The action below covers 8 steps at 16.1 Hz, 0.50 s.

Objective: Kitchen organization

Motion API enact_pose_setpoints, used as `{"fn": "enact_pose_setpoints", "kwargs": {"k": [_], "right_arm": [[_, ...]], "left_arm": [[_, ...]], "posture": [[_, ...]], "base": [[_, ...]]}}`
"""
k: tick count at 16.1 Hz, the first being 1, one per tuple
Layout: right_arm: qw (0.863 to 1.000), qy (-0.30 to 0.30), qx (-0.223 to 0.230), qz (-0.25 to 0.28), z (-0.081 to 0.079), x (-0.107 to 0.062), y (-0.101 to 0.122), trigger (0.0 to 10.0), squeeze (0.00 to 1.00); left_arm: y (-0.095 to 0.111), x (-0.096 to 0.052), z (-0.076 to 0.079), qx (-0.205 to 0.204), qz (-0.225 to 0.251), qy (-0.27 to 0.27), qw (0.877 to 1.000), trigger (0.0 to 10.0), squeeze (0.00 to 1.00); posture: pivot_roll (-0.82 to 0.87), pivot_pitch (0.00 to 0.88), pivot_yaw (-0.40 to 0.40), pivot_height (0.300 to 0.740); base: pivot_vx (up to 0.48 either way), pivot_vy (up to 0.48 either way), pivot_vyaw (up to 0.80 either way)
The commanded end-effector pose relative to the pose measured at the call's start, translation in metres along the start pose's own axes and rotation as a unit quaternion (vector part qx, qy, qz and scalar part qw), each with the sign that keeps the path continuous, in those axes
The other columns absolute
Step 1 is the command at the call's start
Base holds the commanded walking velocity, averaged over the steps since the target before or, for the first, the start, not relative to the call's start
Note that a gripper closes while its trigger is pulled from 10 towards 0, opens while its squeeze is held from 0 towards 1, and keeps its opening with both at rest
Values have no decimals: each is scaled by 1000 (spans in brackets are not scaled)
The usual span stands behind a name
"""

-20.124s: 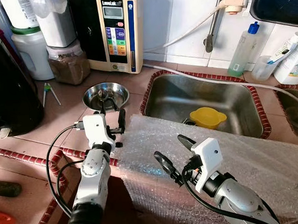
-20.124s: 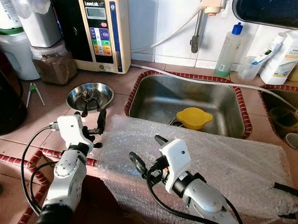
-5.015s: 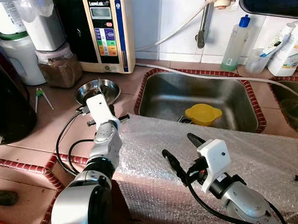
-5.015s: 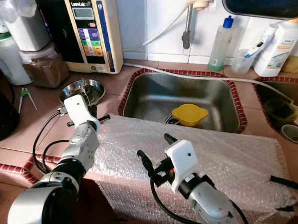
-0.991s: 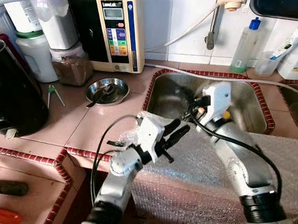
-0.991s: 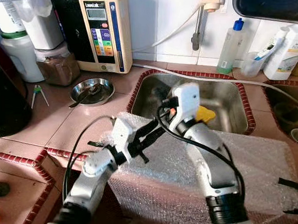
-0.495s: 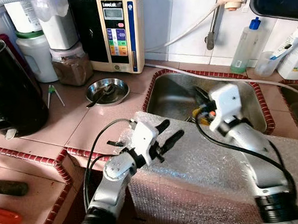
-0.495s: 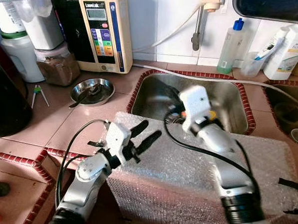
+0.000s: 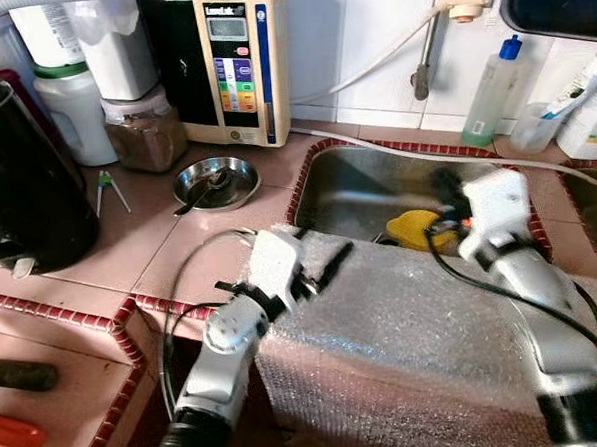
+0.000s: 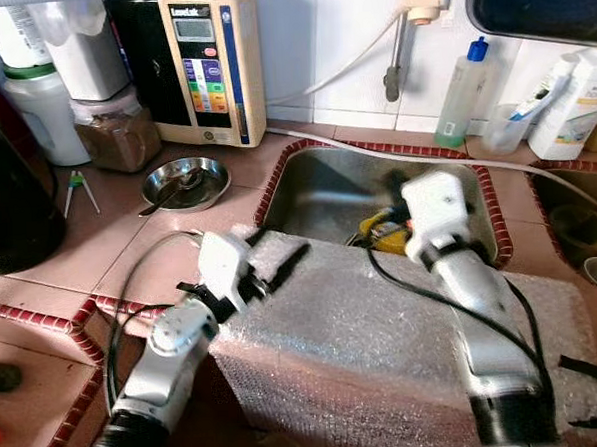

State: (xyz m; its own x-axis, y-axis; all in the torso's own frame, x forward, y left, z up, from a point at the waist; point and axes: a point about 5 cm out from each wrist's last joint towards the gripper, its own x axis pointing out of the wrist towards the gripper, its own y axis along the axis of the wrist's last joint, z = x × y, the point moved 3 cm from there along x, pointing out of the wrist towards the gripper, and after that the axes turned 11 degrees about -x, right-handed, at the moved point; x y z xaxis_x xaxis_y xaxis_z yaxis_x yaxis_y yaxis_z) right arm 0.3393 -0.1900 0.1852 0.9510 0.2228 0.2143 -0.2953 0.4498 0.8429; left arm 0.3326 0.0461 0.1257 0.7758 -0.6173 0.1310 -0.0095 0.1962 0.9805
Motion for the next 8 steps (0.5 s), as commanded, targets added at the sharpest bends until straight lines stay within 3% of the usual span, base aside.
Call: {"fn": "enact_pose_setpoints", "kwargs": {"k": [1, 3, 4, 8], "right_arm": [[1000, -24, -10, 8, 10, -4, 5, 0, 0], [999, -43, -15, 16, 17, -13, 9, 0, 0], [999, -46, -16, 6, 18, -18, 7, 0, 0], [998, -56, -12, -4, 20, -27, 4, 0, 0]], "left_arm": [[5, 2, -8, -2, 6, 26, 1000, 10000, 1000], [10, 0, -18, 9, 17, 58, 998, 10000, 961], [14, -1, -22, 13, 24, 75, 997, 10000, 0], [15, 1, -23, 9, 23, 82, 996, 10000, 0]], "posture": [[0, 13, 34, 740], [-3, 14, 34, 740], [-4, 14, 36, 740], [-11, 15, 41, 740]], "base": [[0, 0, 0], [0, 0, 0], [0, 0, 0], [0, 0, -759]]}}
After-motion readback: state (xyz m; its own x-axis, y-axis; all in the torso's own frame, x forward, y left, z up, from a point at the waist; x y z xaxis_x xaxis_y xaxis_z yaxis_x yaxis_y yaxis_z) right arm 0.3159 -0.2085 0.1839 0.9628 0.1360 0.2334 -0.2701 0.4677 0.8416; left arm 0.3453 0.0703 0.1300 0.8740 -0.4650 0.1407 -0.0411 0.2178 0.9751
